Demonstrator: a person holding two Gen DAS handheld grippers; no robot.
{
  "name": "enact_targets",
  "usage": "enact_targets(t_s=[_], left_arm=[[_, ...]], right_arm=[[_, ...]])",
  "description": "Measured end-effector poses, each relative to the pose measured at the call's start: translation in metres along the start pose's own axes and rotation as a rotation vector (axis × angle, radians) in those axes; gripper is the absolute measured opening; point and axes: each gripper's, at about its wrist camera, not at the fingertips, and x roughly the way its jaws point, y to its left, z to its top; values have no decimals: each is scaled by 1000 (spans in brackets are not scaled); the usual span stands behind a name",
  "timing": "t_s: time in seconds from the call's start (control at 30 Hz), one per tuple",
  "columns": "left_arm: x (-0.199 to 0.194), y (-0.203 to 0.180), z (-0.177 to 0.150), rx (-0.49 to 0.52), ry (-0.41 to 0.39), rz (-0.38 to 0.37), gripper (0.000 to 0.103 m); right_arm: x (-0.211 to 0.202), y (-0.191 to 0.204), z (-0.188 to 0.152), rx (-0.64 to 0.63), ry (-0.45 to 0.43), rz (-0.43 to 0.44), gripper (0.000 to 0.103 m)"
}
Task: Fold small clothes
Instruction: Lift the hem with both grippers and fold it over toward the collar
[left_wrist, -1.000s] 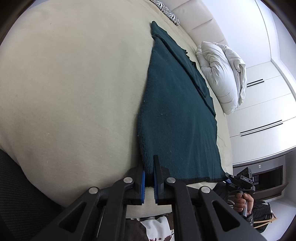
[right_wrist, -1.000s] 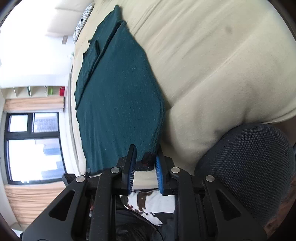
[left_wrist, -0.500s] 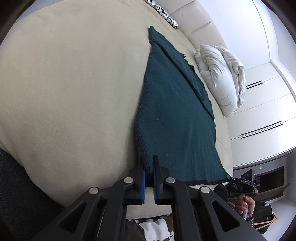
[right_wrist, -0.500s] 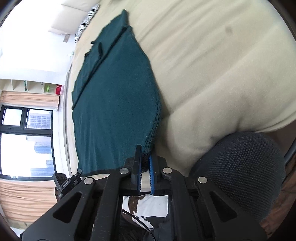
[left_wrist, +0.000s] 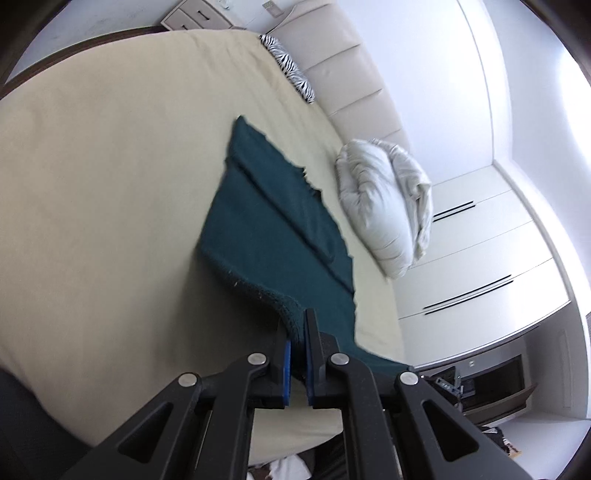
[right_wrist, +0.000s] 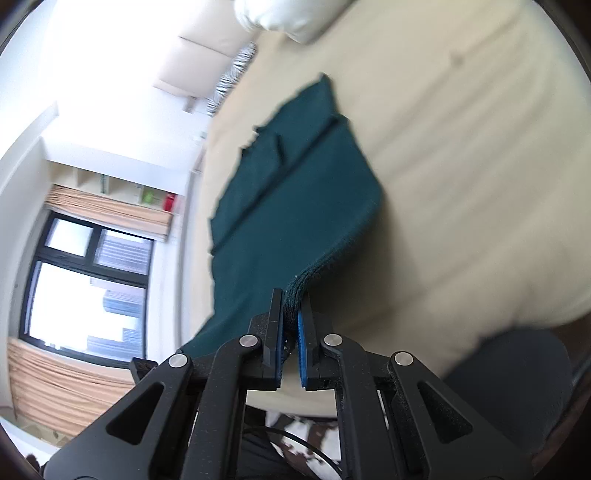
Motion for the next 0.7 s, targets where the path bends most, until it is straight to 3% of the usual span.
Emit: enact_targets(t_s=[0.33, 0.7], left_arm=[[43, -22, 93, -12, -68, -61, 6], [133, -11, 195, -70, -76, -57, 6]], right_arm=[[48, 37, 96, 8, -97, 54, 5], [131, 47, 224, 28, -163, -10, 5]])
